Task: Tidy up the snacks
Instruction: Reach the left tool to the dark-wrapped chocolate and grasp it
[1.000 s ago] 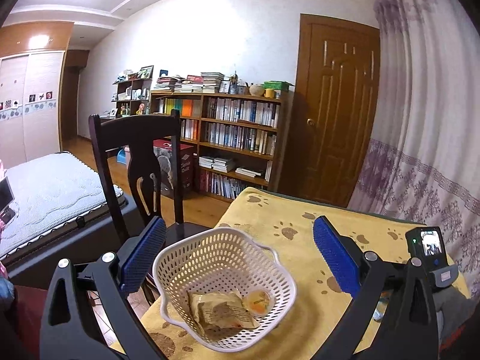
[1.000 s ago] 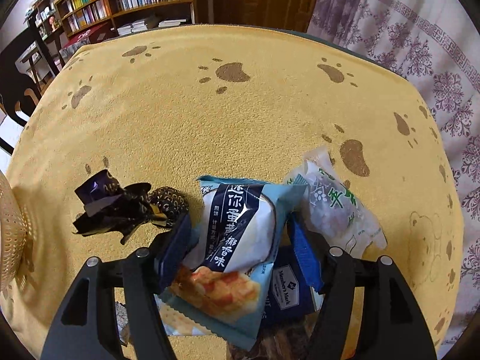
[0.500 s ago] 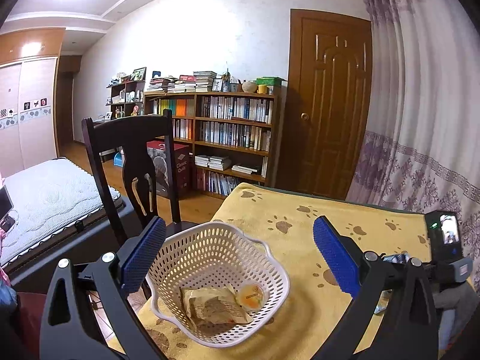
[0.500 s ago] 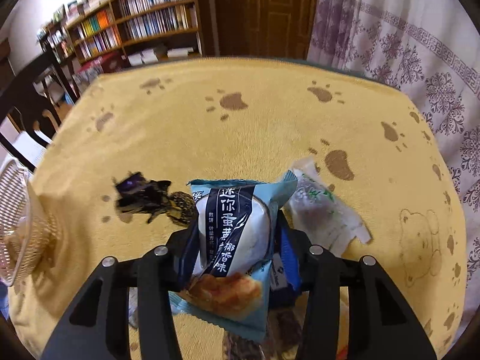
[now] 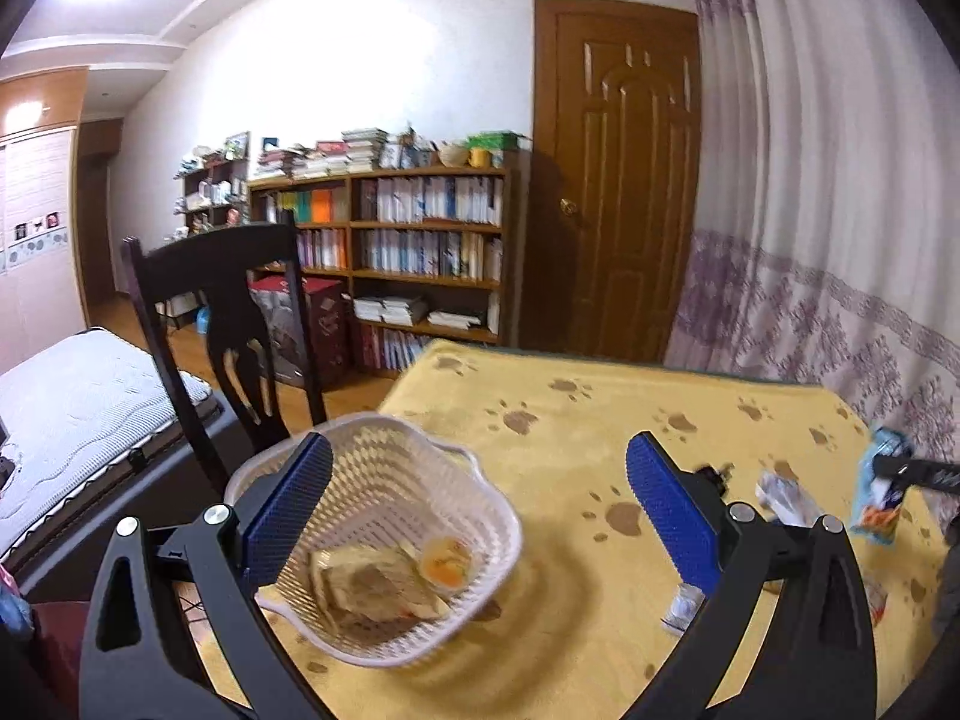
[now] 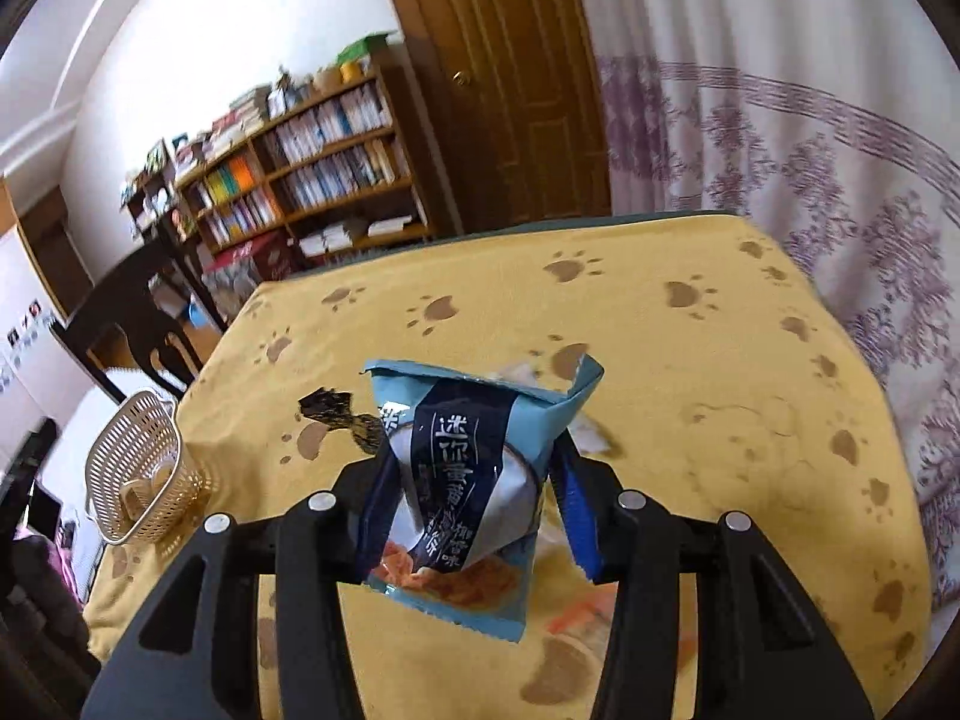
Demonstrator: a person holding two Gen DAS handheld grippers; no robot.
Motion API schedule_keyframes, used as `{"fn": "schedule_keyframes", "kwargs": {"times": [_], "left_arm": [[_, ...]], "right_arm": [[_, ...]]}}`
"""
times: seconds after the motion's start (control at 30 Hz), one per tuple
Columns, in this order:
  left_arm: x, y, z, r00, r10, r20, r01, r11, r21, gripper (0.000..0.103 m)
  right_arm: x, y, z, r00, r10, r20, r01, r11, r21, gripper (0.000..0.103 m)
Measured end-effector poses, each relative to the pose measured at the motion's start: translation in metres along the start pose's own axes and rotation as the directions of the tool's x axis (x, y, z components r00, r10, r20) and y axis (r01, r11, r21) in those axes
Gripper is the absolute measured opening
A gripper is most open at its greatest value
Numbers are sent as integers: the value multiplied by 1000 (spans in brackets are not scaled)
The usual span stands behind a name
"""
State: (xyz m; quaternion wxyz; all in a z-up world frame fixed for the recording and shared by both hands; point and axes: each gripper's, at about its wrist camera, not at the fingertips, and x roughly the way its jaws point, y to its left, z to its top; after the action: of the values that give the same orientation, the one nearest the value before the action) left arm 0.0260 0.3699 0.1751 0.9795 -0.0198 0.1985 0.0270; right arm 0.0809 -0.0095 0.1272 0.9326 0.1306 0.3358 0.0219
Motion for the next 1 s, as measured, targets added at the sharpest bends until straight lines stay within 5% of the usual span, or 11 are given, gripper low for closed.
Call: {"fn": "schedule_keyframes", "kwargs": {"times": [0.2, 0.53, 0.8, 1.0], "left_arm": [[18, -38, -14, 995, -59, -76, 64, 996, 60, 100], [29, -104, -31, 978, -158, -134, 178, 972, 156, 100], [79, -136, -39, 944, -233, -233, 262, 960, 103, 100], [124, -165, -55, 928, -216, -305, 266, 955, 134, 92]], "right_arm": [[-20, -42, -18, 1000, 15, 21, -16, 997, 71, 48], [2, -72, -45, 995, 91, -40, -85, 987, 139, 48], [-3, -92, -45, 994, 109, 7, -109, 976, 187, 48], [1, -98, -43, 994, 110, 8, -109, 977, 186, 48]]}}
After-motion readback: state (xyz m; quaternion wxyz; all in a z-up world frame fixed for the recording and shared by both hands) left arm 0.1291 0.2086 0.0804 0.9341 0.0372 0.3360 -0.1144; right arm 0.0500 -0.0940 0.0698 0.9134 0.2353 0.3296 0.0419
